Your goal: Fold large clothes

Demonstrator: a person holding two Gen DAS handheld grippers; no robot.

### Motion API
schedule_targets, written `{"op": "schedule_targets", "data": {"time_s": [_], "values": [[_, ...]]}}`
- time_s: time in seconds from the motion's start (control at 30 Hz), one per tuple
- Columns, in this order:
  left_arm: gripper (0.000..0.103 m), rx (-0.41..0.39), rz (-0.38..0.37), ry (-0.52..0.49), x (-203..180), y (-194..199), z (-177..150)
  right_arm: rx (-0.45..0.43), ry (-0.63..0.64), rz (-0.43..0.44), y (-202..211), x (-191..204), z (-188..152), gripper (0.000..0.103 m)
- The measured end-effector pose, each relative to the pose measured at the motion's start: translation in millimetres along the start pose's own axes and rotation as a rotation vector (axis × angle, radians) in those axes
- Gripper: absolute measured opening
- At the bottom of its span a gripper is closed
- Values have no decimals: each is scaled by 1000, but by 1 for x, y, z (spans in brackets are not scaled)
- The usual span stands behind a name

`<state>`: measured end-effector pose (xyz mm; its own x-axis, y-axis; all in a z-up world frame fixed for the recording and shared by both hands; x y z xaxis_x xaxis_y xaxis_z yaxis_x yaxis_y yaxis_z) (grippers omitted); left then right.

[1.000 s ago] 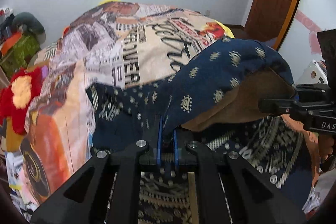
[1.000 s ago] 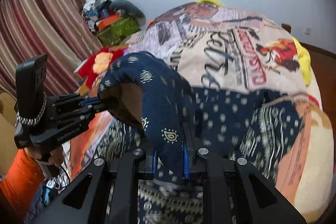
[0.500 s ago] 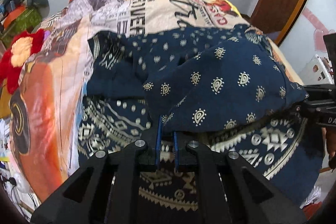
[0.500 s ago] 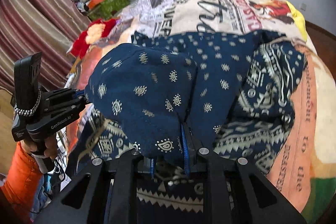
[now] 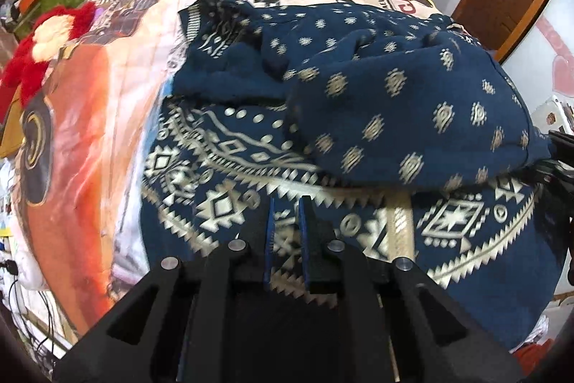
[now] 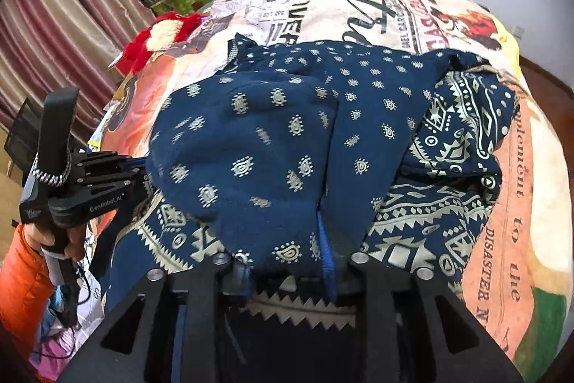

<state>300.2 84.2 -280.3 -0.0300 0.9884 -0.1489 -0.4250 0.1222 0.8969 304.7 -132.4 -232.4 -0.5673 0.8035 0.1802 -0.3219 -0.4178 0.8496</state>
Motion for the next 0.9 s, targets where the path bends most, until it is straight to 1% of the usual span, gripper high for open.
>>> {"op": "schedule_targets", "data": {"time_s": [0.03,0.07,0.1,0.13,0.17,0.23,0.37,0.4,0.43,0.47,0.53,0.63,0.7,0.73,0.9], "values": [[16,-4,8,-1,4,3,-1,-7,10,-1,3,2,-1,41],[18,-9,17,-2,6,6,-1,-14,23,3,7,5,-3,54],[26,-21,26,2,11,11,-1,-18,31,7,10,8,-4,61],[34,-36,34,11,16,16,1,-23,40,14,14,10,-6,74],[39,-48,39,19,20,19,3,-27,47,21,19,11,-9,78],[53,-85,54,51,32,29,10,-26,49,23,25,10,-13,79],[60,-131,79,107,54,40,30,-26,-4,18,42,-12,-18,79],[65,-139,90,120,60,41,37,-36,-32,32,47,-20,-18,79],[67,-144,99,134,66,40,45,-45,-60,49,52,-26,-16,79],[67,-149,100,147,70,40,52,-55,-90,44,57,-34,-14,80],[68,-148,78,165,76,35,65,-79,-146,1,65,-54,-7,81],[68,-116,20,217,86,13,90,-107,-211,-31,70,-82,2,82],[68,-84,-12,260,92,-6,102,-102,-281,-75,65,-110,7,82],[68,-62,-28,285,96,-19,108,-96,-308,-84,61,-121,9,82],[68,29,-66,368,112,-77,129,-58,-465,-72,30,-173,19,82]]}}
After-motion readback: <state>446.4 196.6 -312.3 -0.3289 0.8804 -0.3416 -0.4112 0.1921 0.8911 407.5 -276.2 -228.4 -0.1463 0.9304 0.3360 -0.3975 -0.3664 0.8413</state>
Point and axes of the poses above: each gripper's, at about its wrist camera, not at the fingertips, and y roughly against the way its jaws point, x to its left, z to its top, the point moved 7 cm from there along -y, roughly the way its jaws point, and after that the axes turned 6 degrees about y, right-handed, at the moved point
